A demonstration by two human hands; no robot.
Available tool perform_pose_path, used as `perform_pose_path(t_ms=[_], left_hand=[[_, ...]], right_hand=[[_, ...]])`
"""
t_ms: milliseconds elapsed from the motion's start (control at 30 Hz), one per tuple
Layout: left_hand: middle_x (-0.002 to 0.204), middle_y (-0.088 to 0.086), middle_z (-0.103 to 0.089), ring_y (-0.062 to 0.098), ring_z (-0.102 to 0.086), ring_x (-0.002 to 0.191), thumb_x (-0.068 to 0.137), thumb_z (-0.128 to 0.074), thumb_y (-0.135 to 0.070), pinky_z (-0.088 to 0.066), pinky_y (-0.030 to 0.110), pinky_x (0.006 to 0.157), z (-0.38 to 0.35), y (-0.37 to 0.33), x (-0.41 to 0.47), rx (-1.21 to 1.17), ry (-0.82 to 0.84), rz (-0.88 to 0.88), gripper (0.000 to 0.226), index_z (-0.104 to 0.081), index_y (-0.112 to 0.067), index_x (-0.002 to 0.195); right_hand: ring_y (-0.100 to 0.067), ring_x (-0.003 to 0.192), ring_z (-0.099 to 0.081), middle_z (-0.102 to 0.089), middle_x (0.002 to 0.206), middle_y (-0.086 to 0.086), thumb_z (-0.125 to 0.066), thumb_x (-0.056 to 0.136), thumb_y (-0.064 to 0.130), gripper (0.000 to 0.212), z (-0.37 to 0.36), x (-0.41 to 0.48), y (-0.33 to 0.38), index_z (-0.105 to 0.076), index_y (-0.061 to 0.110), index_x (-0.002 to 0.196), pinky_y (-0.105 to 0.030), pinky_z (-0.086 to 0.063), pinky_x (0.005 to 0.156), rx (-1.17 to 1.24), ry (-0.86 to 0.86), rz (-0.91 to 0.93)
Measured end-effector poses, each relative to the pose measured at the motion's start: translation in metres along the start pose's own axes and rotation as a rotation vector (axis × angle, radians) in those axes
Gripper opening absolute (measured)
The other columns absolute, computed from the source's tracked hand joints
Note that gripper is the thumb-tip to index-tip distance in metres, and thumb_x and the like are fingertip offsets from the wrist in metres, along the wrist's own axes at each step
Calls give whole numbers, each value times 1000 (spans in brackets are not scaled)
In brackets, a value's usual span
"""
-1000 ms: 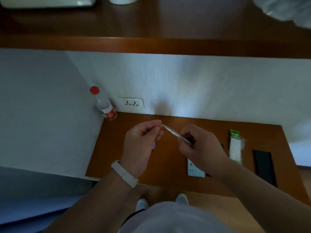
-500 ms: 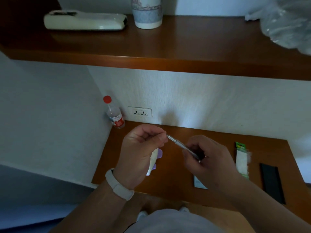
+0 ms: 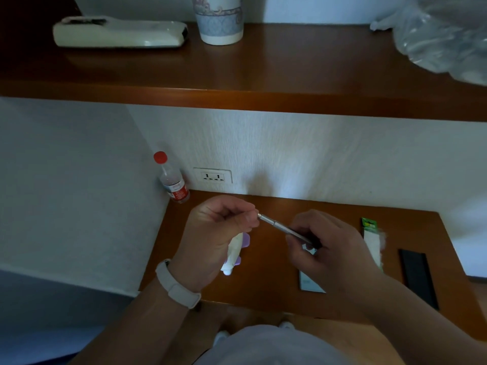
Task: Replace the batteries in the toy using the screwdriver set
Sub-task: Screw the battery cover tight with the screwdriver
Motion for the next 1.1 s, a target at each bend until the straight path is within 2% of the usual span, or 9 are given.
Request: perform_pose_path(t_ms=[133, 300, 433, 533, 667, 767, 933, 1000, 1100], left_hand=[[87, 18, -73, 53, -67, 76, 66, -82, -19, -45, 79, 52, 1, -8, 1, 155, 36, -67, 12, -76, -27, 73], [83, 8, -75, 29, -68, 71, 68, -81, -17, -48, 76, 60, 0, -6, -1, 209, 105, -102, 23, -77, -34, 82], [86, 8, -75, 38, -65, 77, 64, -81, -27, -46, 79, 60, -2, -1, -4, 156, 105, -94, 24, -77, -33, 87], [86, 10, -75, 39, -63, 75, 63, -80, -28, -44, 79, 59, -4, 1, -5, 122, 80, -95, 19, -76, -30, 82], [84, 16, -71, 42, -63, 71, 65, -79, -30, -41, 81, 57, -3, 4, -5, 96, 80, -56, 14, -76, -24, 77], [80, 13, -68, 31, -60, 69, 63, -78, -30, -40, 82, 61, -3, 8, -5, 40, 83, -19, 16, -77, -23, 78], [81, 16, -66, 33, -55, 71, 67, -77, -24, -44, 57, 71, -2, 17, -3, -100, 144, 40, 17, -78, -17, 82], [75, 11, -66, 25, -57, 67, 68, -76, -23, -44, 47, 69, -2, 19, -4, -123, 168, 41, 16, -78, -17, 82], [73, 9, -66, 18, -59, 65, 69, -73, -23, -44, 44, 67, -2, 22, -6, -131, 187, 24, 16, -79, -17, 82]], right_hand=[[-4, 65, -47, -48, 80, 19, -58, 87, 27, 8, 2, 0, -5, -61, 21, 92, -13, -39, 55, 23, 20, -3], [0, 66, -46, -46, 80, 24, -57, 89, 27, 11, 2, -5, -5, -64, 20, 92, -8, -36, 56, 89, 39, -36], [-3, 67, -51, -53, 77, 21, -56, 90, 31, 9, -5, -9, -1, -63, 25, 89, -10, -37, 56, 217, 29, -138], [-6, 67, -53, -55, 75, 19, -56, 90, 33, 4, -9, -12, 2, -59, 33, 87, -12, -38, 57, 296, 12, -197], [-7, 64, -54, -56, 74, 18, -56, 89, 35, 6, -14, -11, 6, -61, 32, 87, -12, -37, 55, 372, -11, -249], [-8, 62, -52, -57, 74, 19, -56, 87, 38, 3, -15, -11, 10, -59, 38, 85, -13, -37, 54, 434, -29, -283], [-6, 60, -51, -57, 73, 21, -55, 85, 42, 2, -19, -13, 16, -57, 41, 84, -15, -38, 52, 501, -40, -320], [-6, 58, -50, -57, 71, 20, -56, 85, 43, 5, -21, -14, 17, -58, 39, 84, -16, -38, 51, 519, -37, -331], [-7, 58, -50, -58, 72, 19, -55, 84, 45, 10, -24, -14, 19, -59, 36, 87, -17, -38, 52, 547, -24, -363]])
Point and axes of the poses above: each hand's wrist, its own x-axis towards the middle knuckle, its own z-axis out of the back of the hand, y = z × x, the point moved 2 cm from there along x, towards the middle knuckle
